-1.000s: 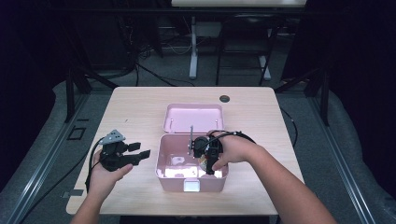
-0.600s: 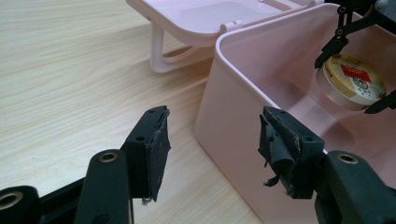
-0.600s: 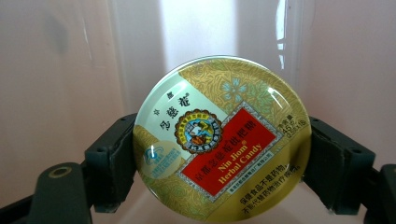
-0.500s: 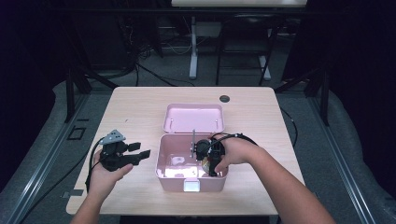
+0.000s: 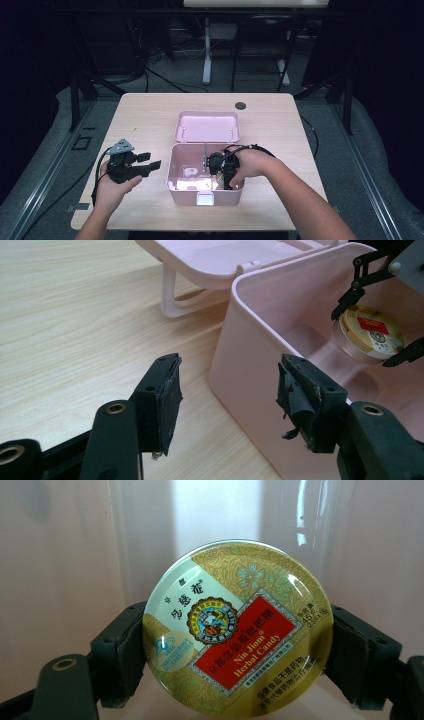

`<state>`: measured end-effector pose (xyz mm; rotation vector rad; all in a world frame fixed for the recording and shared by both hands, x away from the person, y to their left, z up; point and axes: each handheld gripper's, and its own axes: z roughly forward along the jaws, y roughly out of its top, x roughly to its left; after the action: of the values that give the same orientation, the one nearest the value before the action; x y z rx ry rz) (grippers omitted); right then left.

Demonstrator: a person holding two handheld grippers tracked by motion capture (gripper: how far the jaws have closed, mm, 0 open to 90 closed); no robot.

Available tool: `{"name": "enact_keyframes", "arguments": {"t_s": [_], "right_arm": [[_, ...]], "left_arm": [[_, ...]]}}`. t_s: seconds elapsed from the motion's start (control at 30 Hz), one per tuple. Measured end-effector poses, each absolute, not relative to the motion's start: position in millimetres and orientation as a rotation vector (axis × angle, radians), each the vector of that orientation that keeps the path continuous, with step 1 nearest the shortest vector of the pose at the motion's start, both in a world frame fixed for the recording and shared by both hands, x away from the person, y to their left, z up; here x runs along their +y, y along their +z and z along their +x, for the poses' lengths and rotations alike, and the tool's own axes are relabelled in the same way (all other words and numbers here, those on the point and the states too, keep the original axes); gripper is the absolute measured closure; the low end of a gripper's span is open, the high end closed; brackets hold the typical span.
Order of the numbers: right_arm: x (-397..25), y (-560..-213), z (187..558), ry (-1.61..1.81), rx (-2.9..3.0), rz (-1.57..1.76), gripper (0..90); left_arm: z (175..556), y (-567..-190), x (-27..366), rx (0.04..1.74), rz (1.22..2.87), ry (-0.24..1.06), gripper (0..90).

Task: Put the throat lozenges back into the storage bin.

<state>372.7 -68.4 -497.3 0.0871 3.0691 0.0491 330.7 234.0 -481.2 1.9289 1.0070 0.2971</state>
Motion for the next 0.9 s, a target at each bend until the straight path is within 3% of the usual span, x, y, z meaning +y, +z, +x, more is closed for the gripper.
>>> {"name": "enact_keyframes", "arguments": {"t_s": [0.9], "right_arm": [[-67.8, -512.6, 373.8, 0.045, 3.099, 0.076, 19.7]], "left_arm": [[330.6, -480.7, 234.2, 1.005, 1.932, 0.3, 42.5]]}}
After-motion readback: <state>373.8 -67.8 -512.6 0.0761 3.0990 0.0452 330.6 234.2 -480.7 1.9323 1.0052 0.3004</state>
